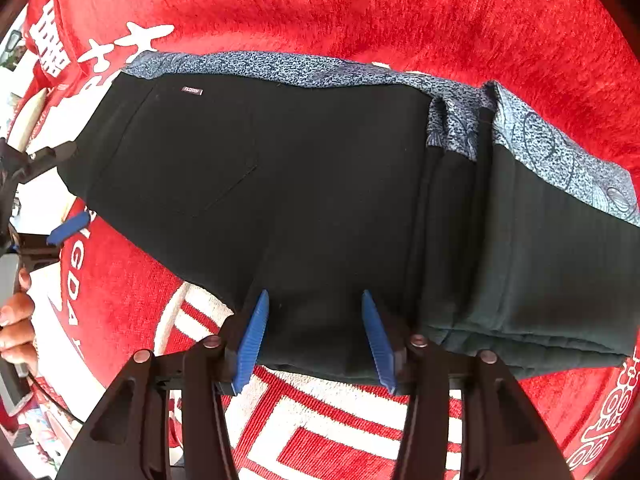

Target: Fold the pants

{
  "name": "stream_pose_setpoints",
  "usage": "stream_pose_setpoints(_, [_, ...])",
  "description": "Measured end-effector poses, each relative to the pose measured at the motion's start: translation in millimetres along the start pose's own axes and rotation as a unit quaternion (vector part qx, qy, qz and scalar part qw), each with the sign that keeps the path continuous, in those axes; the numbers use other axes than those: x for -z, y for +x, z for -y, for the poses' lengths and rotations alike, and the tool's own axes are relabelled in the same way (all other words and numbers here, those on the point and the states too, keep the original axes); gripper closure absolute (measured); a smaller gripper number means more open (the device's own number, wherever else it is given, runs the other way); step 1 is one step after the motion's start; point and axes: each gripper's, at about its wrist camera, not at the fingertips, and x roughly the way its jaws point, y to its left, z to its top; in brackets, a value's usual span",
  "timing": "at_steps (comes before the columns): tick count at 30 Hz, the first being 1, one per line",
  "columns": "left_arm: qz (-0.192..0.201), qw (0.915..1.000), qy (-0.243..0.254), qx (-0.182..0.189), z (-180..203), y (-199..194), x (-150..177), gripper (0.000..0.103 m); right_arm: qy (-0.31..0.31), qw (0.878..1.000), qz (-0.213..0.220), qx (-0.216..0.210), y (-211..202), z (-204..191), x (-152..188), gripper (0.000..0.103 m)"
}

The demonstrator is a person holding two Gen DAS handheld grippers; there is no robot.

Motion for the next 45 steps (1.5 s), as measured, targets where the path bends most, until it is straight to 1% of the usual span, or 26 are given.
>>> stream_pose_setpoints(5, [0.0, 0.9997, 0.014, 0.019, 6.4, 9.1, -7.4, 0.001, -0.003, 1.0, 0.0, 0.003, 3.9, -5.2, -2.8, 0.048])
stream_pose_setpoints(7, [-0.002, 0.9991, 0.011, 0.041, 14.6, 7.9, -11.6, 0.001, -0.002, 1.0, -0.001, 0.002, 4.9, -6.8, -4.2, 0.048])
stream_pose_setpoints(9, [0.012, 0.9976, 0.031, 0.061, 25.8, 2.1, -13.8, 0.001, 0.0, 1.0, -0.001, 0.001, 4.7, -6.2, -4.2, 0.048])
stream_pose_setpoints(10, [0.015, 0.9972, 0.045, 0.058, 29.3, 2.9, -13.9, 0.001, 0.0, 1.0, -0.001, 0.0, 4.5, -5.1, -5.0, 0.048])
stream_pose_setpoints(11, [0.012, 0.9976, 0.057, 0.037, 31.0, 9.1, -13.6, 0.001, 0.0, 1.0, 0.0, -0.001, 4.5, -4.6, -4.8, 0.048])
stream_pose_setpoints(13, [-0.02, 0.9989, 0.041, 0.006, 20.9, 29.5, -15.1, 0.001, -0.001, 1.0, 0.001, -0.001, 4.7, -3.9, -4.4, 0.048])
stream_pose_setpoints(15, [-0.001, 0.9992, 0.038, 0.008, 21.5, 27.7, -16.9, 0.001, -0.001, 1.0, 0.001, -0.002, 4.4, -3.5, -4.2, 0.048])
stream_pose_setpoints(18, [-0.003, 0.9989, 0.032, -0.032, 31.6, 31.9, -19.3, 0.001, 0.003, 1.0, -0.006, -0.008, 1.9, -1.2, -7.0, 0.048])
stream_pose_setpoints(19, [0.007, 0.9982, 0.033, -0.05, 37.9, 31.0, -18.6, 0.009, 0.006, 1.0, -0.01, -0.011, 0.6, 0.1, -9.2, 0.047])
stream_pose_setpoints(20, [0.01, 0.9969, 0.039, -0.068, 42.1, 31.0, -18.1, 0.027, 0.016, 0.999, -0.018, -0.021, -2.8, 2.3, -13.0, 0.047])
stream_pose_setpoints(21, [0.011, 0.9946, 0.049, -0.091, 45.0, 32.1, -18.2, 0.039, 0.028, 0.999, -0.021, -0.034, -8.2, 4.8, -17.5, 0.047])
stream_pose_setpoints(22, [0.011, 0.9908, 0.06, -0.121, 48.7, 35.1, -18.3, 0.061, 0.04, 0.998, -0.019, -0.045, -14.7, 6.8, -22.7, 0.047])
stream_pose_setpoints(23, [0.009, 0.9868, 0.075, -0.143, 51.6, 36.5, -18.1, 0.065, 0.051, 0.997, -0.017, -0.056, -23.1, 8.8, -31.0, 0.046])
stream_pose_setpoints(24, [0.01, 0.9853, 0.086, -0.147, 54.3, 35.8, -17.3, 0.067, 0.058, 0.996, -0.018, -0.066, -29.4, 9.7, -39.7, 0.043])
stream_pose_setpoints(25, [0.015, 0.9827, 0.104, -0.152, 59.4, 33.8, -15.1, 0.068, 0.063, 0.995, -0.022, -0.077, -35.8, 9.8, -51.3, 0.036])
stream_pose_setpoints(26, [0.022, 0.9753, 0.139, -0.17, 69.3, 33.1, -10.0, 0.069, 0.065, 0.994, -0.027, -0.087, -41.4, 8.5, -64.1, 0.032])
stream_pose_setpoints(27, [0.033, 0.9624, 0.187, -0.194, 82.3, 32.6, -1.7, 0.07, 0.064, 0.993, -0.033, -0.097, -46.7, 5.8, -79.3, 0.026])
stream_pose_setpoints(28, [0.041, 0.9532, 0.215, -0.208, 90.1, 33.0, 3.5, 0.07, 0.061, 0.992, -0.039, -0.108, -52.0, 1.1, -94.7, 0.022])
stream_pose_setpoints(30, [0.062, 0.9246, 0.289, -0.24, 111.5, 34.4, 22.1, 0.07, 0.048, 0.988, -0.06, -0.137, -59.9, -14.0, -129.2, 0.02])
stream_pose_setpoints(31, [0.066, 0.9169, 0.306, -0.247, 117.2, 36.4, 27.8, 0.07, 0.042, 0.985, -0.073, -0.15, -60.3, -22.6, -143.4, 0.019])
stream_pose_setpoints(32, [0.07, 0.9062, 0.329, -0.257, 123.1, 38.7, 34.2, 0.07, 0.035, 0.98, -0.093, -0.173, -58.7, -35.4, -163.4, 0.017])
stream_pose_setpoints(33, [0.071, 0.8982, 0.344, -0.264, 128.2, 41.6, 38.4, 0.07, 0.03, 0.975, -0.112, -0.187, -54.6, -46.5, -176.0, 0.013])
stream_pose_setpoints(35, [0.076, 0.8842, 0.369, -0.276, 134.3, 44.4, 44.3, 0.07, 0.017, 0.968, -0.144, -0.206, -43.8, -72.2, -202.9, 0.012])
stream_pose_setpoints(38, [0.077, 0.8783, 0.378, -0.283, 134.9, 44.6, 43.8, 0.07, -0.025, 0.962, -0.185, -0.2, -22.5, -121.3, -234.9, 0.012])
stream_pose_setpoints(41, [0.081, 0.8729, 0.385, -0.288, 137.6, 45.1, 43.4, 0.07, -0.078, 0.952, -0.227, -0.19, -2.4, -164.9, -243.8, 0.012])
stream_pose_setpoints(45, [0.088, 0.8654, 0.395, -0.296, 135.2, 48.4, 46.4, 0.07, -0.127, 0.938, -0.282, -0.157, 31.4, -212.5, -244.7, 0.012])
